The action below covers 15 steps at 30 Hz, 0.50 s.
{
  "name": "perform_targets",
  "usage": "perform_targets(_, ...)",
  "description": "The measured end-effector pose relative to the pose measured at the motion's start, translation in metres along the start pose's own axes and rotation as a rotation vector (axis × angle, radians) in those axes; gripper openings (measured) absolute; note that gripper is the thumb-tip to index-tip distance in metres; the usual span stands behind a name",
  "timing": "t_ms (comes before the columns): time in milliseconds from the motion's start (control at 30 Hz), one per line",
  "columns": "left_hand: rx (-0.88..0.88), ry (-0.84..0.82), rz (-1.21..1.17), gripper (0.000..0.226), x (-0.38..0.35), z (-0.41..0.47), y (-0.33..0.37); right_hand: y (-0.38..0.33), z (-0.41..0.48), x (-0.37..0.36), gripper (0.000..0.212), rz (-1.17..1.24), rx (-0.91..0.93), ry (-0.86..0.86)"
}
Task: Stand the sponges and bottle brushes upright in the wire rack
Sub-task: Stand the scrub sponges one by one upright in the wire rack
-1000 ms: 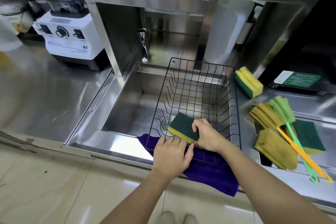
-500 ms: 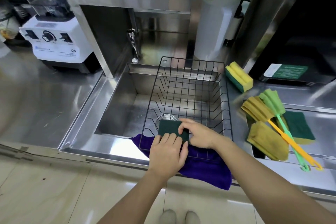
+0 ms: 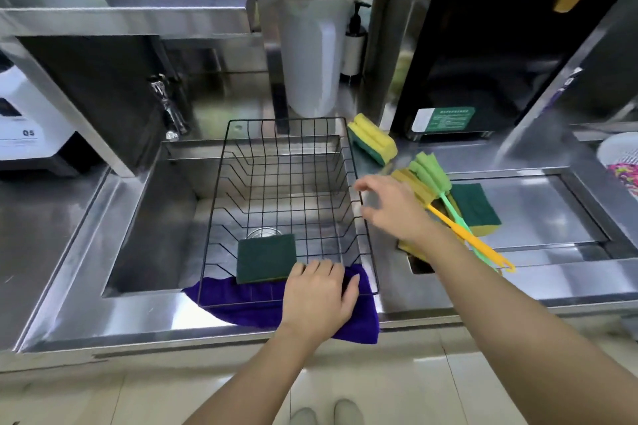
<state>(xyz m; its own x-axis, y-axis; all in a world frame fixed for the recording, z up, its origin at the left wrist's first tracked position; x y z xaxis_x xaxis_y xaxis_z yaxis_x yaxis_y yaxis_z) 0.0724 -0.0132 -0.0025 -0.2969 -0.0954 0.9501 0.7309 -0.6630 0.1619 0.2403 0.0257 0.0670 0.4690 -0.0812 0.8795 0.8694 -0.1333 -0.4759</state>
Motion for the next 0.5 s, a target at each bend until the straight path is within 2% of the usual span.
perform_targets(67,-0.007,-0.043,0.000,0.041,-0.003,0.003,0.006,0.026,-0.007,0.006,0.052,-0.150,-0.126,-0.099)
perform_targets(200,-0.021,-0.108,0.021,0.046,-0.005,0.008,0.009,0.067,-0.033,0.008,0.076,-0.134,-0.306,-0.274)
perform_targets(367,-0.001,-0.161,0.071,0.049,-0.005,0.008,0.011,0.084,-0.048,0.001,0.088,-0.321,-0.277,-0.299)
perform_targets(500,-0.014,-0.153,0.085,0.047,-0.003,0.008,0.011,0.077,-0.048,0.002,0.085,-0.450,-0.205,-0.244)
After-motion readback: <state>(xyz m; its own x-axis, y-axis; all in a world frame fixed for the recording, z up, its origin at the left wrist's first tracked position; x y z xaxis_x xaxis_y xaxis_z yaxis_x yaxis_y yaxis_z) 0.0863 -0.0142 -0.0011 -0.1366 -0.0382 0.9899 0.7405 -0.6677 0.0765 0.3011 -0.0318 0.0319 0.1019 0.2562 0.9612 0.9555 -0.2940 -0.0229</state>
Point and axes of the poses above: each hand's wrist, its own z-axis towards the middle knuckle, its own x-axis out of the back of the hand, y = z × x, the point moved 2 cm from there along z, towards the middle knuckle, and after that the axes turned 2 degrees about y, right-handed, at the moved point
